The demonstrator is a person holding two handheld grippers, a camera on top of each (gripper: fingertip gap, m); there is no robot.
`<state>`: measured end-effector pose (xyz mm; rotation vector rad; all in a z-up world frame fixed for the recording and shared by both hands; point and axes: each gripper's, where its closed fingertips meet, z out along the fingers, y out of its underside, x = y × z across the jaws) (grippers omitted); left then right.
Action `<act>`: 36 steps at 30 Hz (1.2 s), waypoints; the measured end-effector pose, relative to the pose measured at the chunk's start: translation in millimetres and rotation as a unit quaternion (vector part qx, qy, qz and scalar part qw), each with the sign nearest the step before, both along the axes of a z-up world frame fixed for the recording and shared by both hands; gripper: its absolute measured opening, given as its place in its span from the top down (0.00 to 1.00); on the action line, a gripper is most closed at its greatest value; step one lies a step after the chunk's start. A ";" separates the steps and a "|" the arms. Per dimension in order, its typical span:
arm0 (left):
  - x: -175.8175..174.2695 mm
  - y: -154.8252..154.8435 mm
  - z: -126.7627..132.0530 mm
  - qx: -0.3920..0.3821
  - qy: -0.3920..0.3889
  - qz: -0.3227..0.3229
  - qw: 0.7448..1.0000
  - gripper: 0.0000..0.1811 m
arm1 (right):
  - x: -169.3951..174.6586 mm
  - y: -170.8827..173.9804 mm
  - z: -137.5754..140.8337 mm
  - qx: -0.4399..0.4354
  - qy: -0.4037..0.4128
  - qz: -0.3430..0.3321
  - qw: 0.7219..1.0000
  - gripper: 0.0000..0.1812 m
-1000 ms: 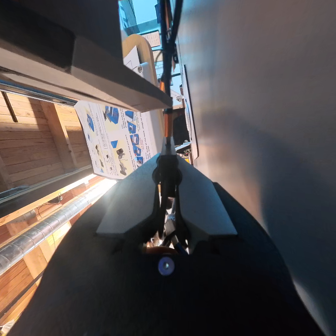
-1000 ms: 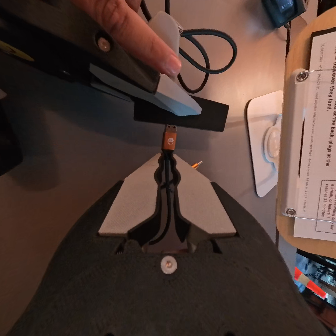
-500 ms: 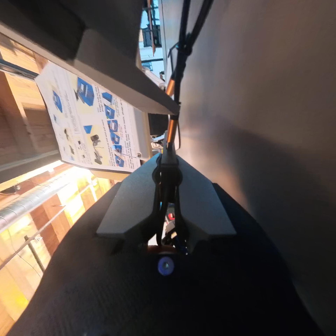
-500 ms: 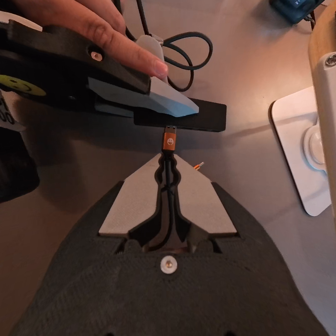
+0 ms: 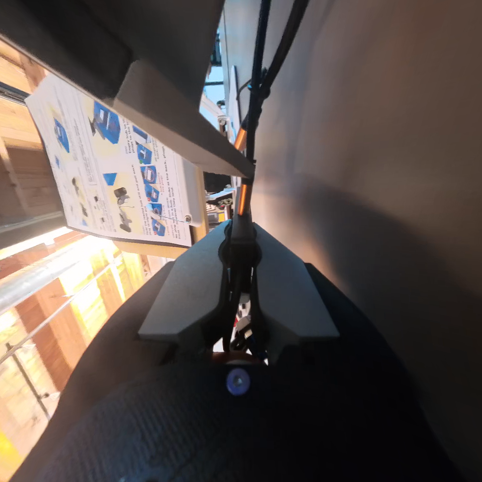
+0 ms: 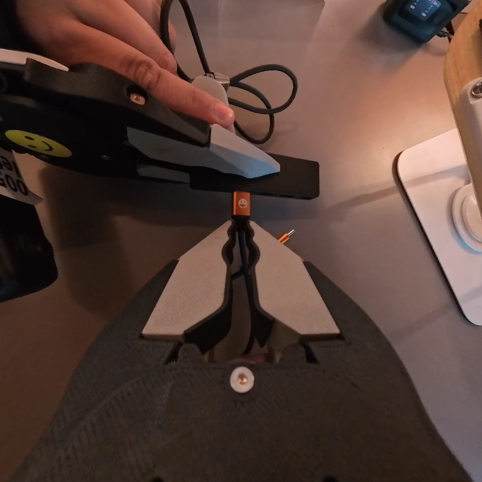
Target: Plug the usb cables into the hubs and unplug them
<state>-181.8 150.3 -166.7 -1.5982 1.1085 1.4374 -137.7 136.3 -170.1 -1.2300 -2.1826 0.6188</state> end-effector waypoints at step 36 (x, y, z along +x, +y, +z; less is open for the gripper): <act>64.5 -25.3 34.1 -0.006 -0.398 -0.239 0.886 0.95 | -10.6 -3.9 13.7 0.261 0.120 0.045 0.957 0.90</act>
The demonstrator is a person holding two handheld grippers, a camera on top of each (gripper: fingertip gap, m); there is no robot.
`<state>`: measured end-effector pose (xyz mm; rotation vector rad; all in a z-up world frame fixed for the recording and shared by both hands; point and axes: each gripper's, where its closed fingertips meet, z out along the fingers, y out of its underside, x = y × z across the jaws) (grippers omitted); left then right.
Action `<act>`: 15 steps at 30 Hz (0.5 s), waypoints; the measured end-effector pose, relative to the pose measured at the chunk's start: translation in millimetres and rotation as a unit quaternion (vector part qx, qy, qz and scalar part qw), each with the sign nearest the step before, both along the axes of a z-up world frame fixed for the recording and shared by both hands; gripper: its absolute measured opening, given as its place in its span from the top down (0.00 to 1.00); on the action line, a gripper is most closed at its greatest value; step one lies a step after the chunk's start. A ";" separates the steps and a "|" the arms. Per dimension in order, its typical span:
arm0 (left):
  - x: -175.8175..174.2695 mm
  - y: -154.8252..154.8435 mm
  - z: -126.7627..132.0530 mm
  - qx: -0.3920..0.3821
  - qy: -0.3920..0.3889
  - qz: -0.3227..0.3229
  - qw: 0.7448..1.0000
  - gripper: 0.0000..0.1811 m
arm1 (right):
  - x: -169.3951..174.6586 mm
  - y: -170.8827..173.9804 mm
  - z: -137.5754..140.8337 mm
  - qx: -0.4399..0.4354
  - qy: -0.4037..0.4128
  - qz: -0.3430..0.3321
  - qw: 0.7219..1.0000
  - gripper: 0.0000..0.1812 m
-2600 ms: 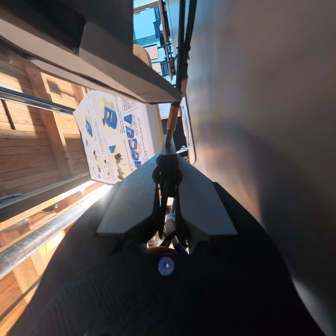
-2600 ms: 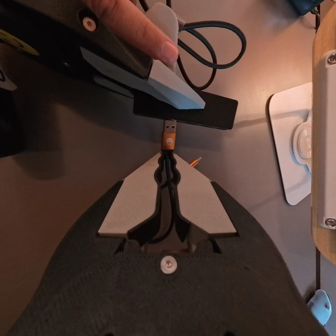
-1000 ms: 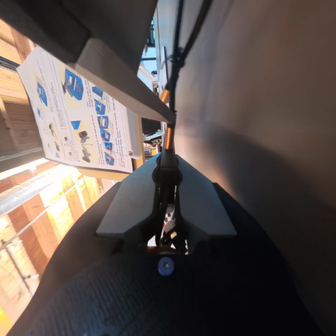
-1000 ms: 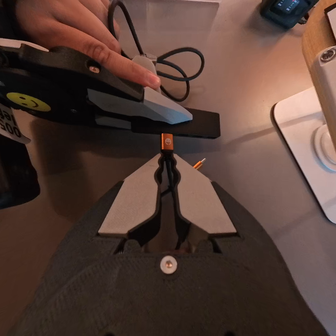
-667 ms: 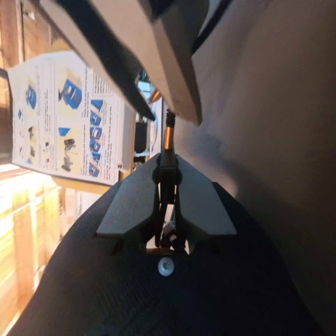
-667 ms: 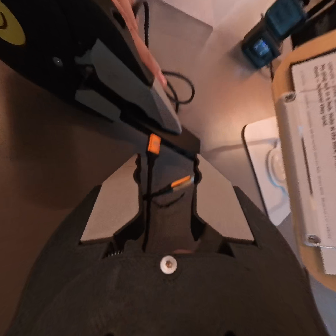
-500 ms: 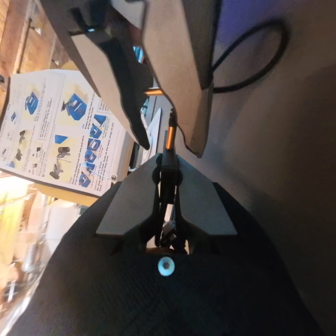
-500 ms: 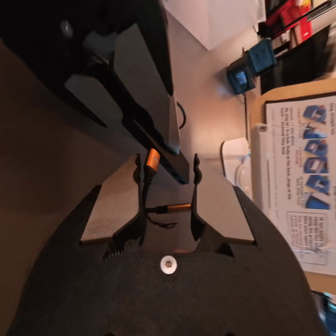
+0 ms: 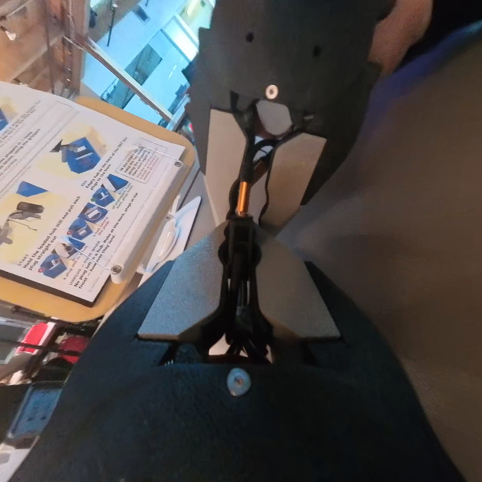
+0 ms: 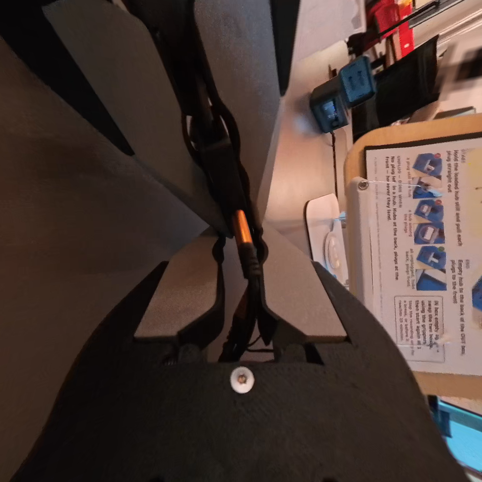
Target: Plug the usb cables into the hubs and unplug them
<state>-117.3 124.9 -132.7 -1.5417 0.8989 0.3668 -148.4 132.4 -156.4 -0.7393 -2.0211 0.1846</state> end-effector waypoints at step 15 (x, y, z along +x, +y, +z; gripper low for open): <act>21.1 -25.3 55.8 0.057 -0.154 -0.079 0.983 0.88 | 130.8 96.0 126.3 -0.015 0.127 -0.245 0.961 0.93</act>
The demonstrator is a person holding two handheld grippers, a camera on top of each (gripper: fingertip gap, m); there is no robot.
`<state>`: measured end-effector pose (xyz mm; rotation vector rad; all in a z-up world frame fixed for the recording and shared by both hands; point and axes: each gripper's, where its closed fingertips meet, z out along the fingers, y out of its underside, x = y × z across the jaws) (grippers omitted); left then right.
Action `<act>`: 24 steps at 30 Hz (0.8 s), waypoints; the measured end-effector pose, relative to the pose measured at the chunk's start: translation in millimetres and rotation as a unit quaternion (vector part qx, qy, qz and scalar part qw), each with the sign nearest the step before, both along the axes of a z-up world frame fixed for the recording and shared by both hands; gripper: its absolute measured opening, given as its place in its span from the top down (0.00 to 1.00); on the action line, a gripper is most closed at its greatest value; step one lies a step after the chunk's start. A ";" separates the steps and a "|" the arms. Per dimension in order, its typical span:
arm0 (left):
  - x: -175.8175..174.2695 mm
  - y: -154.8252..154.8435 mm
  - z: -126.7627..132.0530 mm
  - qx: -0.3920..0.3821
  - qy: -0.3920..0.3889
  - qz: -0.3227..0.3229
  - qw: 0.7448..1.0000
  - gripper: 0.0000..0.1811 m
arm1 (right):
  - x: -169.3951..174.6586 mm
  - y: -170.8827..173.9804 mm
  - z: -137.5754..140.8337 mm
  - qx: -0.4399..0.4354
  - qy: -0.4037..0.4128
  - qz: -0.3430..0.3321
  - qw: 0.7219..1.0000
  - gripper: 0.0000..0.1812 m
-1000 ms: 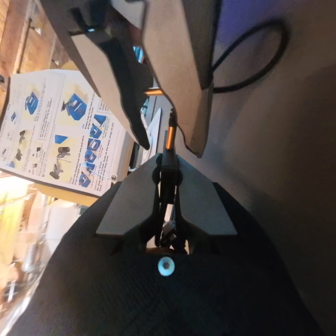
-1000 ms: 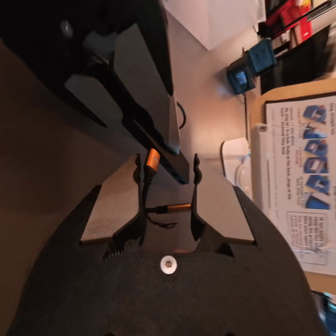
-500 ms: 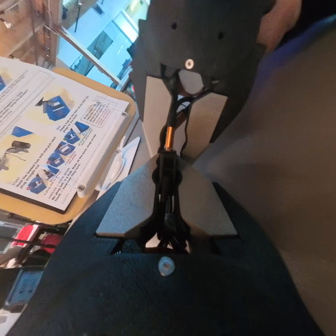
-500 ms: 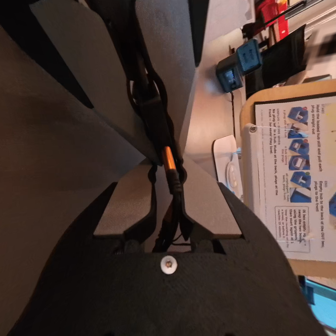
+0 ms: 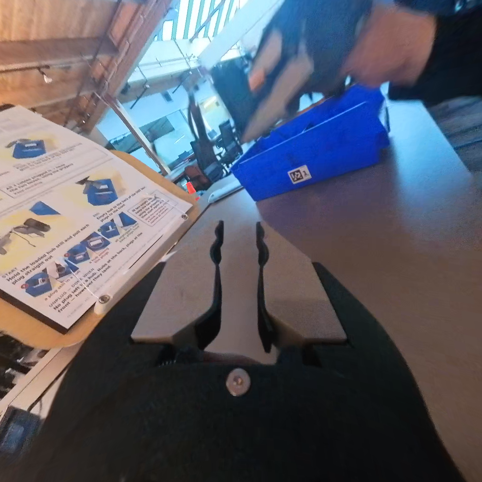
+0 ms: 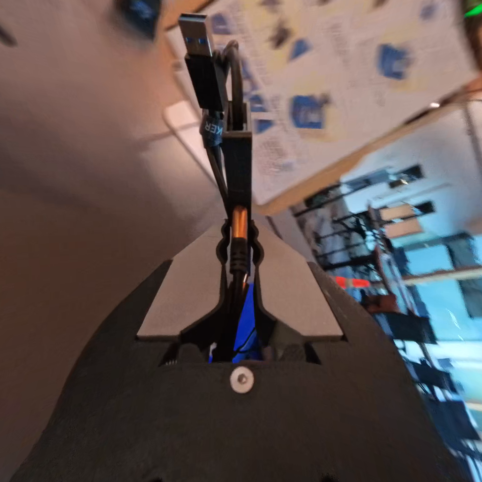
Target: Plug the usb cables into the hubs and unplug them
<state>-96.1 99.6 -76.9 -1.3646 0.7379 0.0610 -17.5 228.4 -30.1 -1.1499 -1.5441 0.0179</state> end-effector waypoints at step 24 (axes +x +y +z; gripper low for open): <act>-11.7 26.5 -51.4 -0.113 0.046 0.048 0.991 0.80 | 167.0 222.7 -58.3 -0.123 -0.330 -0.188 0.917 0.65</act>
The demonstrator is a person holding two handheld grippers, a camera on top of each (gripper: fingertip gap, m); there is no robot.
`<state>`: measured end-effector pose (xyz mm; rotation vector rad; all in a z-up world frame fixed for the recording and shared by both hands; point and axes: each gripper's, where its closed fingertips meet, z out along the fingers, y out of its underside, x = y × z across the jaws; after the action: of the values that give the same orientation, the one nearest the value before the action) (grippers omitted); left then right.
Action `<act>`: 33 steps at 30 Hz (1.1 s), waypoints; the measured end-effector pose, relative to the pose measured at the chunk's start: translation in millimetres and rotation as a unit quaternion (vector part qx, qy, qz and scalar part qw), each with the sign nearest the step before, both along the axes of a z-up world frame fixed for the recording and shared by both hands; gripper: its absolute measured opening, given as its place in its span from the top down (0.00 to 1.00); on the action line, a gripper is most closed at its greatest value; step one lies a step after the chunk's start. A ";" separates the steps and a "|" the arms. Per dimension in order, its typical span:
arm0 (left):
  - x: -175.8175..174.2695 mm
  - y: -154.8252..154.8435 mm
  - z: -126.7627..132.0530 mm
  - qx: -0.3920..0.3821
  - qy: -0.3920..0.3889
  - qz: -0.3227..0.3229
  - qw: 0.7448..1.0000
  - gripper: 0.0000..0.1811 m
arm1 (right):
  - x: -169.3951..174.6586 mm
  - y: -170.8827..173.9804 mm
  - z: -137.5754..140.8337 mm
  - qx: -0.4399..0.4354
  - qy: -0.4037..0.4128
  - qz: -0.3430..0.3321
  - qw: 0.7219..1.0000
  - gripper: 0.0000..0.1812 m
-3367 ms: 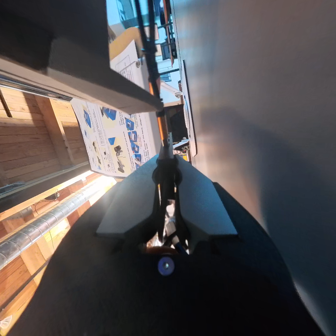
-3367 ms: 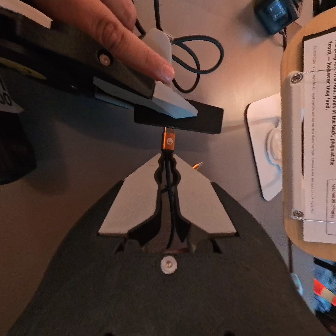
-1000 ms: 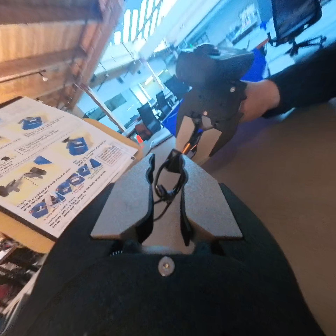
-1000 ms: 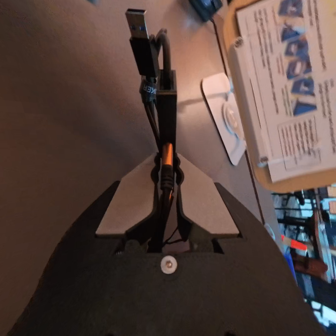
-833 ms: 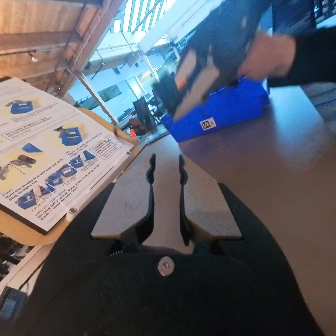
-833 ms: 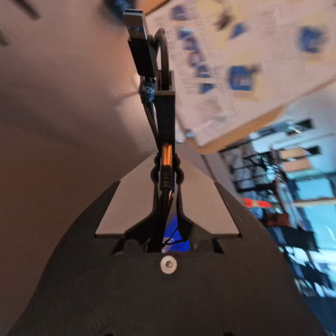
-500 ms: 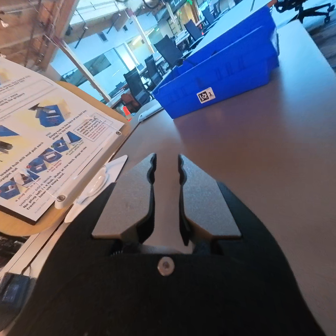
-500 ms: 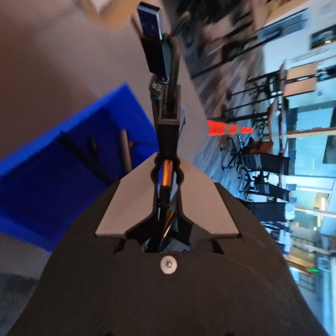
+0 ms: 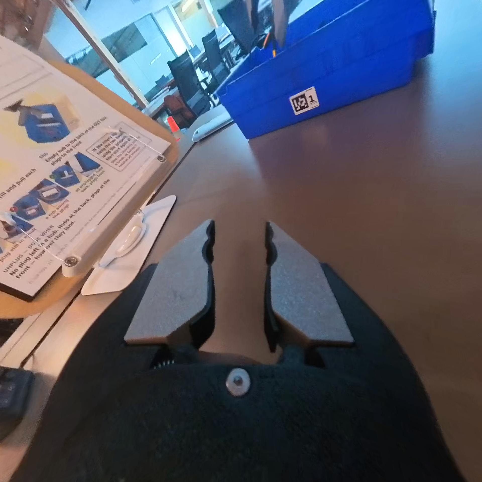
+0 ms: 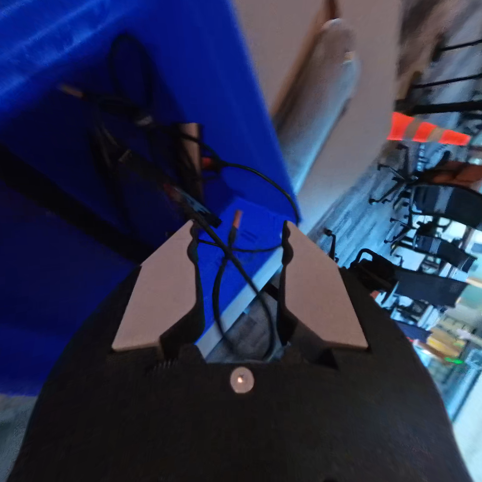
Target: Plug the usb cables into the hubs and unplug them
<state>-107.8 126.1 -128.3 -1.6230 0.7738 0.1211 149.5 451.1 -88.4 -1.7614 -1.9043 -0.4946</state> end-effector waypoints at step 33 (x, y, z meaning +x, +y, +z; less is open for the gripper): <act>-142.2 -198.3 -8.4 -0.110 -0.158 0.431 0.882 0.58 | -15.2 -214.8 -40.5 -0.094 0.465 -0.092 0.875 0.39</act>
<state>-250.0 -72.2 -136.7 -2.0417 -0.2412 0.4011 134.3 236.3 -129.0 -1.8113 -1.1155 0.4542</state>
